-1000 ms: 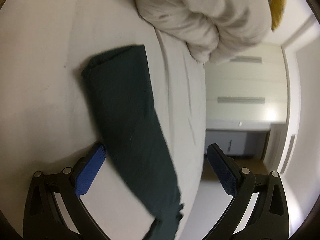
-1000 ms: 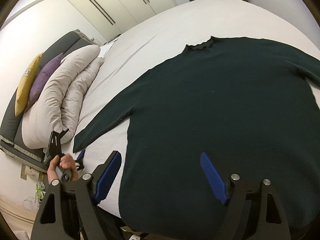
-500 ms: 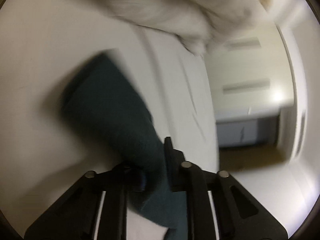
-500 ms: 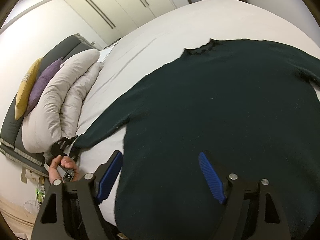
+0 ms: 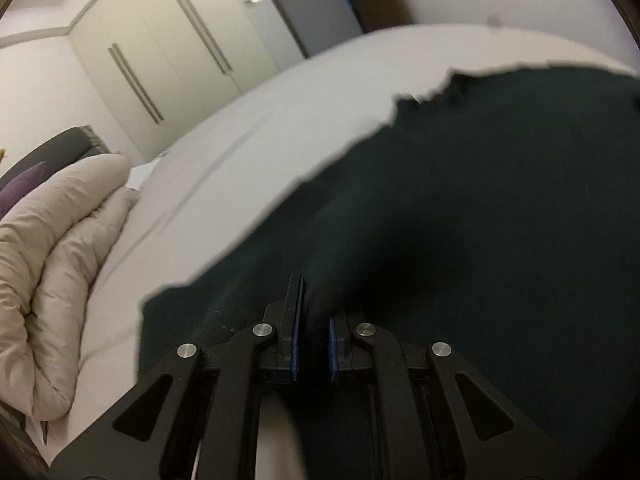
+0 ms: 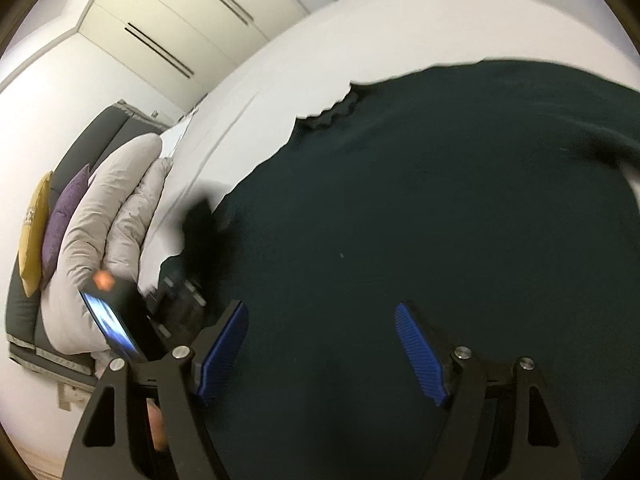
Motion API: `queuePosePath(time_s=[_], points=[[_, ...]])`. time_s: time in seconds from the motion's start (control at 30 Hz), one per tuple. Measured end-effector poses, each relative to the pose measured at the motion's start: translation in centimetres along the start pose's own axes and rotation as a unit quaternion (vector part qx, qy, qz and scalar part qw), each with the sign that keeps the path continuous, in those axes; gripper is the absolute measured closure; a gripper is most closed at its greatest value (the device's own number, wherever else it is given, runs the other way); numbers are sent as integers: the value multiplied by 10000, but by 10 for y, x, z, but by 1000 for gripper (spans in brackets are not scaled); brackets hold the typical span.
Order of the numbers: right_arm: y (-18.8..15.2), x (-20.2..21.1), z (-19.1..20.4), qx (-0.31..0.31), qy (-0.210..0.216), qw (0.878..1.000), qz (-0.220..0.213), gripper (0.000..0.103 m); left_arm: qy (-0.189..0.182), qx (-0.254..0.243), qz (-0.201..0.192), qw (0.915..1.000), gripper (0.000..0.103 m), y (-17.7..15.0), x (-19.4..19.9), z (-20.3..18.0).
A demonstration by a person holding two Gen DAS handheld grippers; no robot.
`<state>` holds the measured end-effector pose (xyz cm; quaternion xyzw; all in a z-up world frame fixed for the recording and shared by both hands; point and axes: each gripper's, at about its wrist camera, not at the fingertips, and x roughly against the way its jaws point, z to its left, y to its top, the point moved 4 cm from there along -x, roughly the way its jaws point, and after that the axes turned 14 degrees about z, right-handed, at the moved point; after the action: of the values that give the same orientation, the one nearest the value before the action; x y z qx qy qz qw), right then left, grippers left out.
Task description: Fold small clothes
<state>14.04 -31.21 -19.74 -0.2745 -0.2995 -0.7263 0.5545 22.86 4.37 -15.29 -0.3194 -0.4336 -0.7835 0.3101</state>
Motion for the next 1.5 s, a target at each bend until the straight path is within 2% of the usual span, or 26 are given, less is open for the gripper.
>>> queuePosePath(time_s=[0.17, 0.23, 0.3, 0.37, 0.5, 0.53, 0.6, 0.63, 0.73, 0.77, 0.8, 0.83, 0.9, 0.97, 1.03, 1.2, 1.33, 1.43, 1.5], points=[[44, -50, 13, -79, 481, 9971, 582, 24, -179, 209, 5, 9996, 94, -5, -3, 12], [55, -74, 26, -142, 907, 9914, 933, 24, -192, 181, 23, 9996, 94, -7, -6, 12], [62, -94, 36, -213, 1122, 9867, 1160, 24, -161, 185, -27, 9997, 94, -12, 8, -5], [69, -115, 47, -272, 1363, 9802, 1408, 24, -203, 247, -59, 9995, 94, -14, 9, 0], [84, -135, 59, -517, 1627, 9732, 1542, 24, -254, 393, -103, 9988, 94, -14, 14, 9], [88, -139, 60, -658, 1514, 9764, 1392, 24, -256, 412, -122, 9987, 94, -14, 16, 11], [94, -145, 64, -740, 1576, 9745, 1417, 26, -228, 429, -167, 9987, 94, -12, 18, 13], [96, -147, 67, -732, 1566, 9748, 1413, 29, -216, 426, -188, 9987, 94, -11, 19, 14], [98, -155, 81, -453, 1409, 9771, 1532, 54, -203, 450, -241, 9985, 94, -10, 22, 18], [97, -158, 84, -356, 1388, 9763, 1625, 71, -203, 459, -258, 9984, 94, -8, 26, 15], [95, -160, 86, -285, 1428, 9744, 1713, 82, -205, 473, -259, 9983, 94, -7, 26, 15], [93, -162, 88, -218, 1422, 9738, 1759, 83, -234, 494, -244, 9982, 94, -8, 26, 17], [93, -160, 91, -63, 1275, 9781, 1645, 92, -266, 515, -229, 9981, 94, -6, 28, 13], [95, -152, 93, 72, 1192, 9815, 1494, 94, -348, 528, -262, 9977, 93, -5, 30, 13], [101, -138, 95, 249, 1045, 9861, 1269, 94, -562, 523, -348, 9964, 93, -2, 36, 12], [122, -99, 74, 387, 700, 9934, 823, 95, -1702, 257, -617, 9832, 93, -2, 63, 0], [137, -70, 29, 130, 415, 9975, 555, 95, -2151, -132, -962, 9717, 93, -4, 88, -9], [142, -54, -10, -202, 301, 9985, 413, 95, -2448, -268, -955, 9645, 93, -6, 94, -9], [140, -45, -30, -348, 240, 9985, 340, 95, -2860, -451, -864, 9533, 93, -7, 96, -9]])
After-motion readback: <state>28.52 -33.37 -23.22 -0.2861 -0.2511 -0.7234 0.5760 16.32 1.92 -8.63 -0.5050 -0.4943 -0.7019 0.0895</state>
